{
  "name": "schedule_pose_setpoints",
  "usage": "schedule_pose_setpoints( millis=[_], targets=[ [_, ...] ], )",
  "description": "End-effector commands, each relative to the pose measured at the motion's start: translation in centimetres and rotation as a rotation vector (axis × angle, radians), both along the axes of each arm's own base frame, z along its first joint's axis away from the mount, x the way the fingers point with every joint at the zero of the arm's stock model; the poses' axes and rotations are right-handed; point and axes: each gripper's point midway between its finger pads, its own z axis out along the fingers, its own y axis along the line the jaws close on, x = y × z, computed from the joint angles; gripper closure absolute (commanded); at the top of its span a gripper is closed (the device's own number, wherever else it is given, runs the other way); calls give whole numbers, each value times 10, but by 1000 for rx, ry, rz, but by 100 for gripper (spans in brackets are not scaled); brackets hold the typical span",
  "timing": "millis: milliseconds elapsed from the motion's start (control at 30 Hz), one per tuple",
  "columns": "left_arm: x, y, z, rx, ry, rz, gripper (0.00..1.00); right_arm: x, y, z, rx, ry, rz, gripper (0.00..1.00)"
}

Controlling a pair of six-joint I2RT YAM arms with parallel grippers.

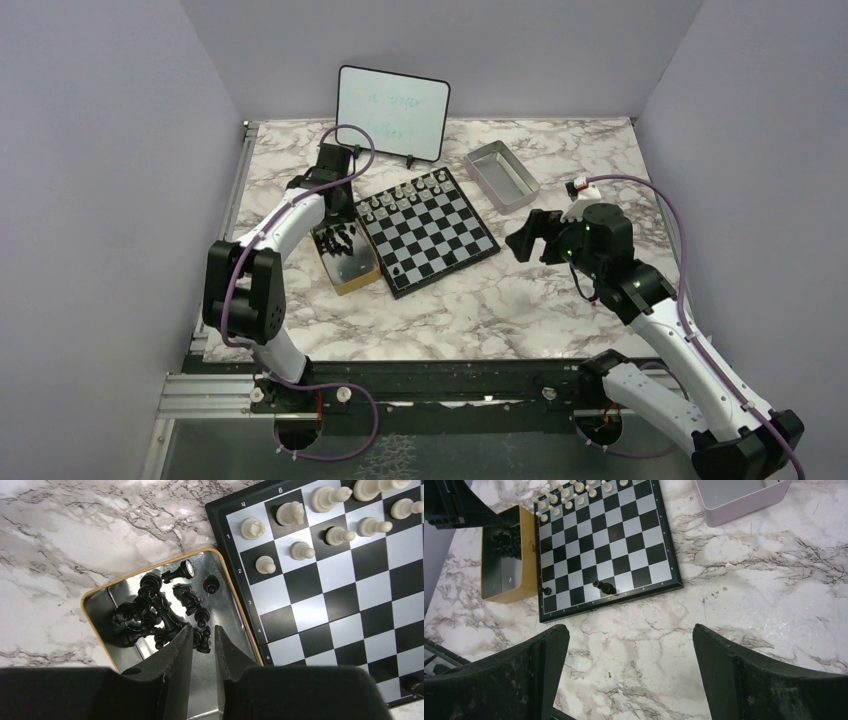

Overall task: Set up the chess pieces on the board
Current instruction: Pick up the chess piece from the storage box.

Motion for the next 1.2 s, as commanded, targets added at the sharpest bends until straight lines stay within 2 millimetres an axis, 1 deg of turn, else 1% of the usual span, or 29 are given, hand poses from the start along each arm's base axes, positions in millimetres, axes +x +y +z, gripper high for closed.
schedule_pose_setpoints(
  millis=[0, 233, 367, 533, 733, 900, 1000, 1167],
  targets=[
    [13, -3, -11, -47, -2, 17, 77, 0, -1, 14, 9, -39, 6, 0],
    [25, 0, -29, -60, 21, 32, 77, 2, 3, 11, 16, -33, 22, 0],
    [27, -2, -34, -65, 25, 26, 77, 2, 3, 8, 11, -29, 19, 0],
    [32, -3, -35, -68, 20, 20, 77, 3, 1, 9, 10, -37, 12, 0],
    [31, -4, -44, -68, 37, 16, 77, 4, 2, 1, 6, -17, 13, 0],
    [31, -5, -52, -68, 57, 10, 77, 5, 2, 3, 6, -23, 8, 0],
    [31, -5, -53, -67, 60, 5, 77, 5, 2, 4, 9, -26, 8, 0],
    [31, -3, -58, -63, 71, 5, 78, 5, 2, 2, 7, -19, 10, 0]
  ],
)
